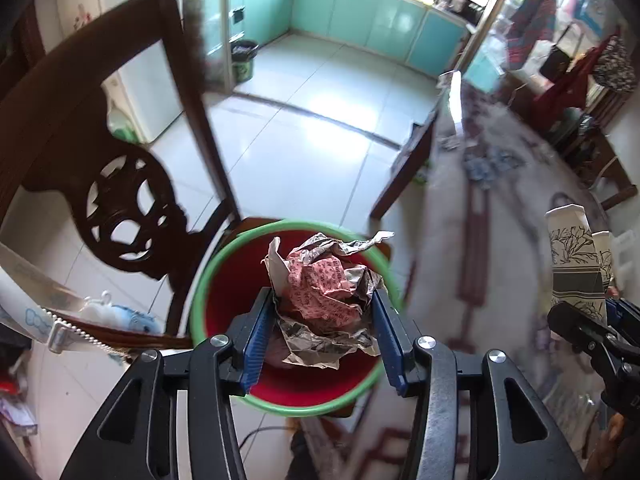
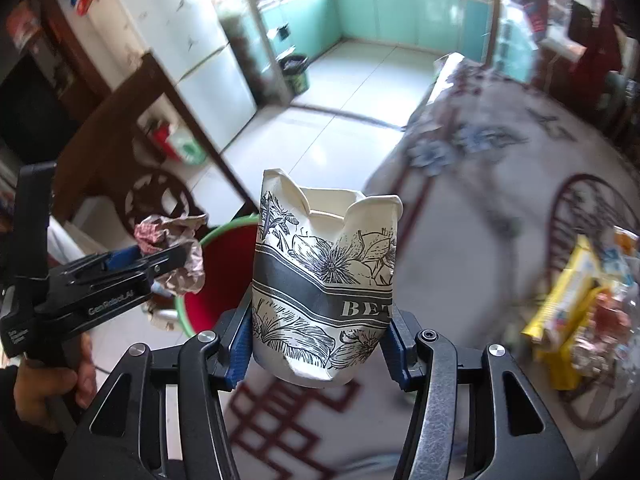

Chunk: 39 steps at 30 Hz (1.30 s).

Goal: Collect trash
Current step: 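Drop the red paper into the bucket with the left gripper while the right gripper drops the cup, then return both grippers to the table and grasp the clear water bottle with the right gripper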

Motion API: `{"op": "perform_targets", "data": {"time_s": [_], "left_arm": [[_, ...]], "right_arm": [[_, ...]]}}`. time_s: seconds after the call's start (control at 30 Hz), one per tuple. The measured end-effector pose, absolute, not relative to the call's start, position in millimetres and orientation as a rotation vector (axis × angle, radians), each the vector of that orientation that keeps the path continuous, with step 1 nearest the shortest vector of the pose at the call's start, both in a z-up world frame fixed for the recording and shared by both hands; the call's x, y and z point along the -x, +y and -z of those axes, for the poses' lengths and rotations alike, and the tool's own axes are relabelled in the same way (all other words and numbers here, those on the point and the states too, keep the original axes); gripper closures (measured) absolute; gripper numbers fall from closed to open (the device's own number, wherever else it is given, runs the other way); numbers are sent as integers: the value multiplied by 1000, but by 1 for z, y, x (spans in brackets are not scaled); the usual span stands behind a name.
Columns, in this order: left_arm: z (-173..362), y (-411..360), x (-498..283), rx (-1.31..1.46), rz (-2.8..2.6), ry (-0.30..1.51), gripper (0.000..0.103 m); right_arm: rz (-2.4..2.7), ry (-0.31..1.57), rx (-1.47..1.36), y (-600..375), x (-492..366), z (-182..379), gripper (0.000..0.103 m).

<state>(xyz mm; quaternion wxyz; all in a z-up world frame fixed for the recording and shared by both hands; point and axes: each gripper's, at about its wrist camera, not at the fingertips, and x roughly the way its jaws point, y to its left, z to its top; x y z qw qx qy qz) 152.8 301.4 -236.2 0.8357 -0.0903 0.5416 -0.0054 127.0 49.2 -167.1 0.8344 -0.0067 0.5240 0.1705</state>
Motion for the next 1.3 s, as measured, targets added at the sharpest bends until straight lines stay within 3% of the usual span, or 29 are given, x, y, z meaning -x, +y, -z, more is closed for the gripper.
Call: {"op": "perform_targets", "data": {"time_s": [0.17, 0.27, 0.33, 0.37, 0.4, 0.97, 1.3], "left_arm": [[262, 329, -156, 212, -29, 1199, 55], [273, 338, -160, 219, -35, 1217, 50], [278, 340, -163, 218, -40, 1226, 41], [280, 340, -165, 216, -51, 1234, 35], [281, 341, -167, 216, -58, 1239, 34], [257, 304, -173, 206, 32, 1181, 34], [220, 189, -158, 114, 273, 1135, 34]], "right_arm": [[-398, 1168, 40, 82, -136, 186, 50], [-407, 1182, 58, 95, -139, 191, 50], [-422, 1188, 65, 101, -143, 192, 38], [-420, 1189, 72, 104, -143, 192, 21], [-414, 1180, 80, 106, -143, 191, 17], [-328, 1095, 82, 79, -128, 162, 17], [-118, 1057, 0, -11, -93, 142, 17]]}}
